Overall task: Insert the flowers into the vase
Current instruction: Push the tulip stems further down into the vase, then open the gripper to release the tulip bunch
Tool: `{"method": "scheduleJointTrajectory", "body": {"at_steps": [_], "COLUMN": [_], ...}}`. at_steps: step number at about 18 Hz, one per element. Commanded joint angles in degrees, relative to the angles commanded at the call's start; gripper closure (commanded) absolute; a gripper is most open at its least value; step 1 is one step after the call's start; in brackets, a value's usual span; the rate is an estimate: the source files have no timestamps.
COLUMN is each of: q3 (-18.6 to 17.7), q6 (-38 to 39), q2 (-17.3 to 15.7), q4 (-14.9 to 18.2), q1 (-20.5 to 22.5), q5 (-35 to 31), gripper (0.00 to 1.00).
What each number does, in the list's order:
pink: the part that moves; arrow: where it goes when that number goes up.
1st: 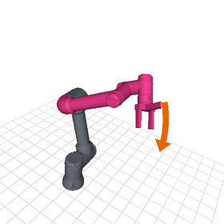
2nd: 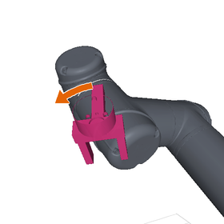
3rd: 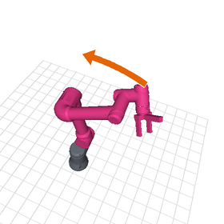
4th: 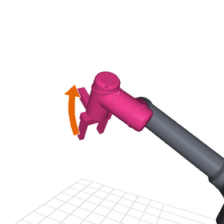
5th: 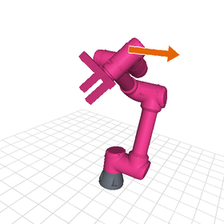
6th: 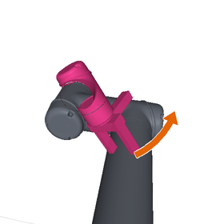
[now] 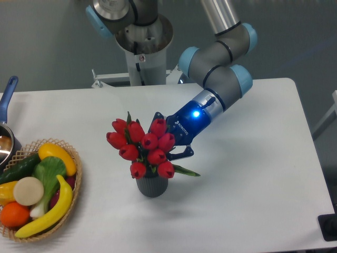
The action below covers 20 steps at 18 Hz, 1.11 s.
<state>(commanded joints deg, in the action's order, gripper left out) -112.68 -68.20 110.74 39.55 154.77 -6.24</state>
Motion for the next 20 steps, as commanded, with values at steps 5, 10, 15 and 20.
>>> {"method": "scheduleJointTrajectory", "body": {"at_steps": [5,10,15,20], "q3": [0.1,0.0,0.0,-0.6], "q6": [0.0,0.0,-0.3,-3.4], "q2": [0.0,0.0,0.0,-0.2], "q4": [0.0,0.0,0.0,0.1], "q1": [0.2,0.5,0.6,1.1], "q5": [-0.1,0.0,0.0,-0.1], "gripper": [0.57,0.52,0.28,0.0]}}
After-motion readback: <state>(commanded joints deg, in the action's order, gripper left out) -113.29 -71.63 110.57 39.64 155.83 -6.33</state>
